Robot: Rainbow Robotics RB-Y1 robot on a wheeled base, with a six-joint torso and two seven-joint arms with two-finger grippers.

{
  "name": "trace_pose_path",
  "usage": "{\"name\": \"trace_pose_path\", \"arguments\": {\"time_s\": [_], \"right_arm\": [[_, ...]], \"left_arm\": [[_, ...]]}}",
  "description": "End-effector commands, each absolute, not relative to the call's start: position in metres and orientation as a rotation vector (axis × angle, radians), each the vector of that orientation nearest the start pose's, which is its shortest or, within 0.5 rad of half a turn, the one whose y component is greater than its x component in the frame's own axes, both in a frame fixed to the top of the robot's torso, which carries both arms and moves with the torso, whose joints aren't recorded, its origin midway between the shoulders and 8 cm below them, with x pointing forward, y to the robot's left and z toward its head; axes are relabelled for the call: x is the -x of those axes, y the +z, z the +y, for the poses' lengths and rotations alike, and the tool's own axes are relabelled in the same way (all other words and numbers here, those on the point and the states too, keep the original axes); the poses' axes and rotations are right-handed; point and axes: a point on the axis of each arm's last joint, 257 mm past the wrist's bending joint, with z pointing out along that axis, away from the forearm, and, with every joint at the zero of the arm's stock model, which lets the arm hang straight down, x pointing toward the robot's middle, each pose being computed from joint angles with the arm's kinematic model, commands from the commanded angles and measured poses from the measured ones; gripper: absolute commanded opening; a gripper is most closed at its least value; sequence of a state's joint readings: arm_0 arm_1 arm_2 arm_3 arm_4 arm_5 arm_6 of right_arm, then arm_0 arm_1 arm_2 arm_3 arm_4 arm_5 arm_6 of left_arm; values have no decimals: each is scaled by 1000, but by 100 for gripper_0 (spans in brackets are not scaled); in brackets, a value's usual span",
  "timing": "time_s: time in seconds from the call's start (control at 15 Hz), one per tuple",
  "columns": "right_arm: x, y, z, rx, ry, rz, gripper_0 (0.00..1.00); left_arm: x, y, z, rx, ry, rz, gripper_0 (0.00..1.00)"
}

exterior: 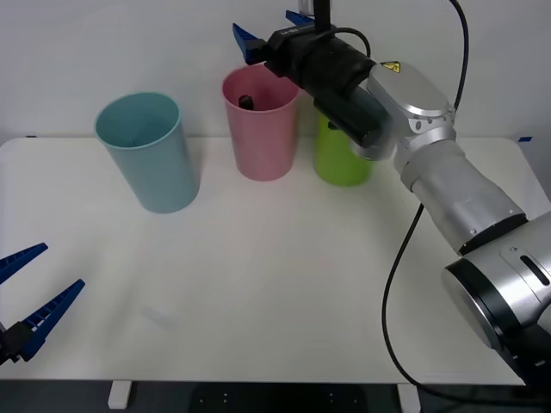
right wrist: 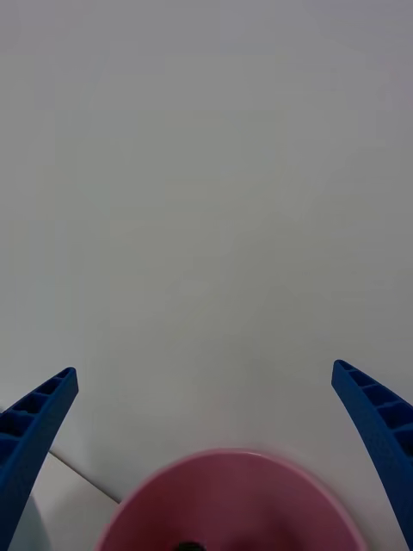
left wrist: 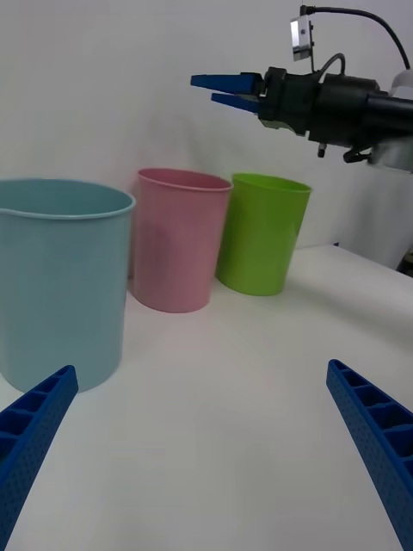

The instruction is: Grasp the object on the table and drop it into the matching bin: aluminum can to the light blue bin, PET bottle to the pink bin.

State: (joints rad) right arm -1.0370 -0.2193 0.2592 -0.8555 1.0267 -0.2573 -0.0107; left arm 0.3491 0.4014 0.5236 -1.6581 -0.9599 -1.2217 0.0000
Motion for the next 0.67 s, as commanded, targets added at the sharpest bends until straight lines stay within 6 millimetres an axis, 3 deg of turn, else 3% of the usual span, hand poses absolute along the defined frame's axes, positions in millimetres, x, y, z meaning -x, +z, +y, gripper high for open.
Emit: {"name": "trace_pose_path", "arguments": {"time_s": [0.07, 0.67], "right_arm": [[-676, 28, -3, 453, 539, 1279, 100], [-604, -16, -74, 522, 529, 1242, 100]], "left_arm": [[-342, -169, 330, -465, -567, 1441, 100], [-342, -169, 330, -465, -567, 1441, 100]]}}
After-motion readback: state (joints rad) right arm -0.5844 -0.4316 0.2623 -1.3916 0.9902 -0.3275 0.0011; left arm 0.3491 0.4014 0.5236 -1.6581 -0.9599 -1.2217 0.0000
